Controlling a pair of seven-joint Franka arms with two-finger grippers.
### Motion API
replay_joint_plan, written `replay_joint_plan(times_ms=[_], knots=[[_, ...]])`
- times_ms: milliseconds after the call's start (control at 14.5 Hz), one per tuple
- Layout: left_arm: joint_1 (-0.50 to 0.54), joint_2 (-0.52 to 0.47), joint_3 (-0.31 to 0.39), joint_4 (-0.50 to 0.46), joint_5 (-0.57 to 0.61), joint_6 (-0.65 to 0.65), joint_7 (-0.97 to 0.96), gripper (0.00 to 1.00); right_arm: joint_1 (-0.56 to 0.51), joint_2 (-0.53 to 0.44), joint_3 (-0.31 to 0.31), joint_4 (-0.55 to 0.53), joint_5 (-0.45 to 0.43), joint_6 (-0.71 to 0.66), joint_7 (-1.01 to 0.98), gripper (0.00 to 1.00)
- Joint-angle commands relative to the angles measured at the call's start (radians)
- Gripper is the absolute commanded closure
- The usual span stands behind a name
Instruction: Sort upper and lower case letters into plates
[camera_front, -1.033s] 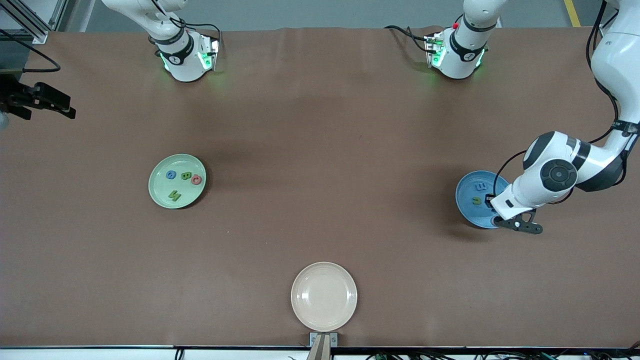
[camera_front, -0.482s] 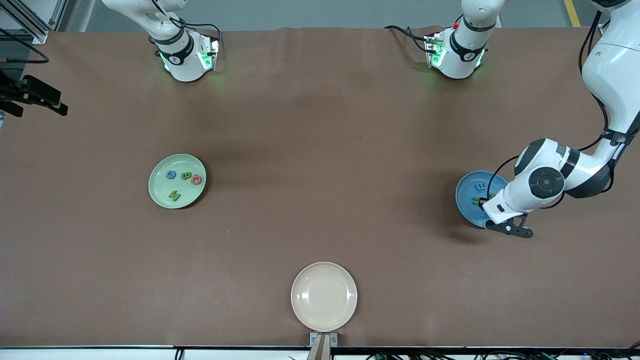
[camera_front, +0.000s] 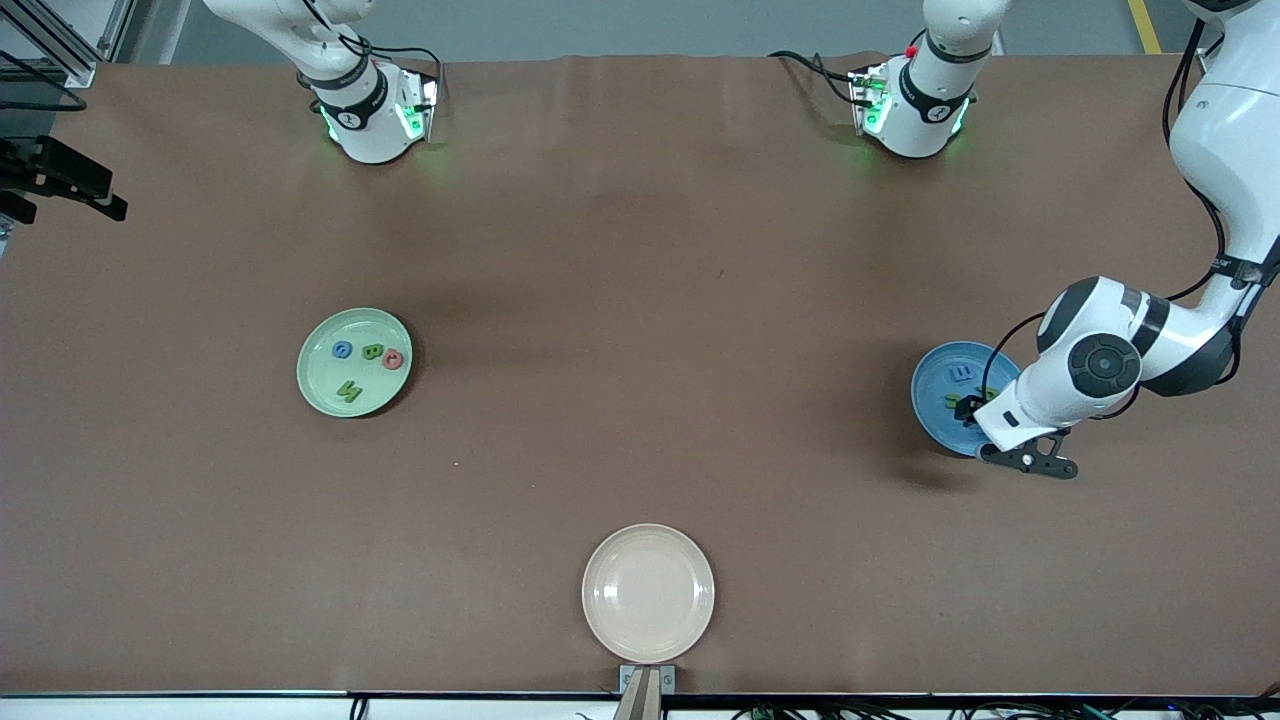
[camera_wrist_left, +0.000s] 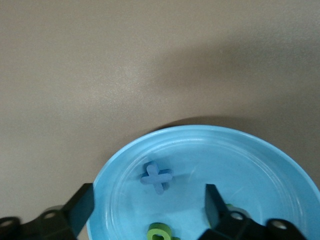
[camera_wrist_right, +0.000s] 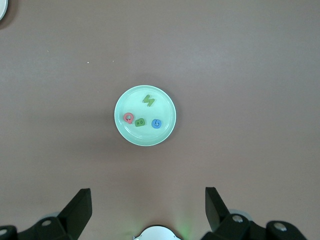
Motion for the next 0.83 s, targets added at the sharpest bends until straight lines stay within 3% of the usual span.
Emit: replay_joint_plan(times_ms=[0,482,620,757], knots=[[0.004,-0.029,-0.002,-0.011,-0.013,-0.009,0.013,0.0,-0.002,-0.009,-0.003,-0.003,0.013,-0.026,-0.01,0.0],[0.023,-0.066,-0.023,-0.017,-0.041,-0.074,0.038,0.0,-0.012,-0.012,-0.005,-0.006,0.011,-0.045,-0.011,0.0],[0.026,-0.151,-0.016,-0.035,-0.154,-0.096,0.126,0.0,-0.012,-0.015,-0.005,-0.006,0.008,-0.046,-0.013,0.0],[0.024,-0.243,0.042,-0.04,-0.33,-0.105,0.275,0.0,-0.012,-0.017,-0.003,-0.004,0.002,-0.041,-0.013,0.0]])
